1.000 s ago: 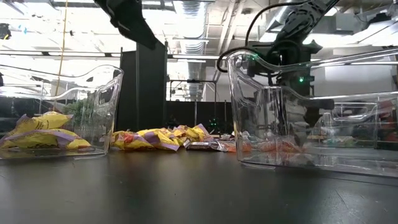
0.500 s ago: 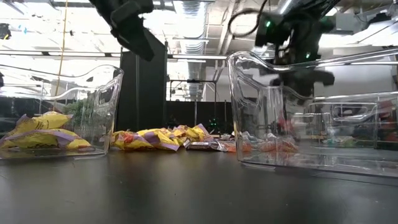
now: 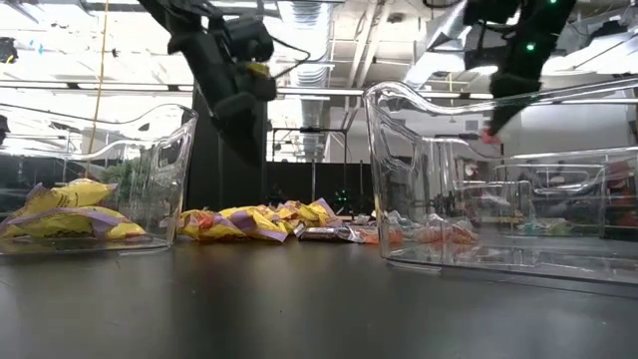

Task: Sort candy
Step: Put the red candy in the top right transparent container, then put the yellow candy in the bottom left transparent container

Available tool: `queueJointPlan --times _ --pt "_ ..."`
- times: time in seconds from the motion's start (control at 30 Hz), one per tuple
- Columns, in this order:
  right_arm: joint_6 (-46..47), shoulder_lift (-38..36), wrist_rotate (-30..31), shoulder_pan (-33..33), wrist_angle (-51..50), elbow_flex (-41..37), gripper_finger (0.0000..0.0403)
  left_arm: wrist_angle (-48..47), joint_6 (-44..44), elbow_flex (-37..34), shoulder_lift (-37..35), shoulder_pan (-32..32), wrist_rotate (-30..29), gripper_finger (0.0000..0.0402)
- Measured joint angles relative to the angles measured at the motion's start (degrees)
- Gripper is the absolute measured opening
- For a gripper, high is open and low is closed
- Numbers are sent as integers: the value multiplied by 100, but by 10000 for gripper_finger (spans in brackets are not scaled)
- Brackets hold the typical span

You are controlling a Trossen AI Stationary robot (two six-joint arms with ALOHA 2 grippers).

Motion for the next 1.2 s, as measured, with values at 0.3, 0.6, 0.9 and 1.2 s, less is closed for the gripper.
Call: queueJointPlan --times 0.3,0.6,0.9,1.2 --pt "765 42 99 -852 -457 -7 32 -61 225 764 967 917 367 256" --pt "790 27 86 -1034 -448 -190 229 -199 354 1188 1674 1350 665 255" --pt "735 19 86 -774 -223 -192 294 -606 518 1365 2219 1648 1938 254" --pt "728 19 86 -423 60 -192 291 -619 855 1362 2510 1603 1997 242"
